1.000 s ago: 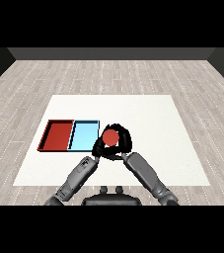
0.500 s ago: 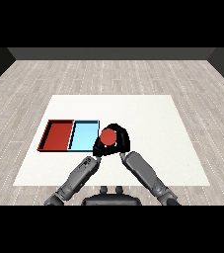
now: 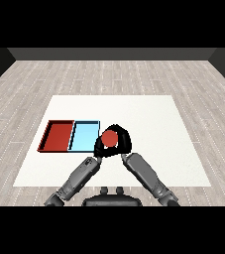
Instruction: Pick the red can and put it in the red box
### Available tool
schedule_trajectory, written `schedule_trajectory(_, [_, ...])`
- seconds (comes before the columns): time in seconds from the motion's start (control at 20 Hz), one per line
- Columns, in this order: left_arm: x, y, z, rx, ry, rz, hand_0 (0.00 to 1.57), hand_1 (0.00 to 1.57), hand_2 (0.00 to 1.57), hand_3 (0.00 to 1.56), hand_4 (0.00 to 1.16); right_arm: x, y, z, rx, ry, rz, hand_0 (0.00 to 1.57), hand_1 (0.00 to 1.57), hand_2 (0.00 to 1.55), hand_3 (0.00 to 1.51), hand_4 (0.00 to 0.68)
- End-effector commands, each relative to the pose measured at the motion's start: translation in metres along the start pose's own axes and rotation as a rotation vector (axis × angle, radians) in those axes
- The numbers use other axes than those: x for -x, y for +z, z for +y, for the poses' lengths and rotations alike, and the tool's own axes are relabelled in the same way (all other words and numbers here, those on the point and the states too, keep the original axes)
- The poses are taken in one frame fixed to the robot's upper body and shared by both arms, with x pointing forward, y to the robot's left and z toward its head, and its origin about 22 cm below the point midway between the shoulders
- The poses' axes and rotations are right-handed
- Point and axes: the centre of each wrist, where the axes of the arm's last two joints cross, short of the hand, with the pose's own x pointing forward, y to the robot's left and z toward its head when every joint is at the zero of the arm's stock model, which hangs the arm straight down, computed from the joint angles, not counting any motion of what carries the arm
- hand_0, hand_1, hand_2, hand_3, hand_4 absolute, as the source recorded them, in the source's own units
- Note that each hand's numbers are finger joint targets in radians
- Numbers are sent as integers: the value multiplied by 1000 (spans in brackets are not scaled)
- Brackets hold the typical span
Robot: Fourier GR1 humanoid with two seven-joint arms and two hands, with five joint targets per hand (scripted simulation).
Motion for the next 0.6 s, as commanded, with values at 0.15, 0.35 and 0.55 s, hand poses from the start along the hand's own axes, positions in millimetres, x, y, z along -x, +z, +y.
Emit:
schedule_trajectory(0.15, [-17, -10, 9, -4, 53, -144, 1571, 1571, 1571, 1497, 1141, -18, -2, -25, 7, -22, 22, 1444, 1444, 1389, 1342, 406])
schedule_trajectory(0.35, [-7, -6, 3, -28, 48, -149, 1571, 1571, 1571, 1513, 1147, 2, 4, 3, 1, 49, 94, 0, 0, 0, 0, 0])
schedule_trajectory(0.55, [-3, 1, 3, -32, 39, -148, 1571, 1571, 1571, 1513, 1147, -1, 21, 7, -13, 87, 115, 0, 0, 0, 0, 0])
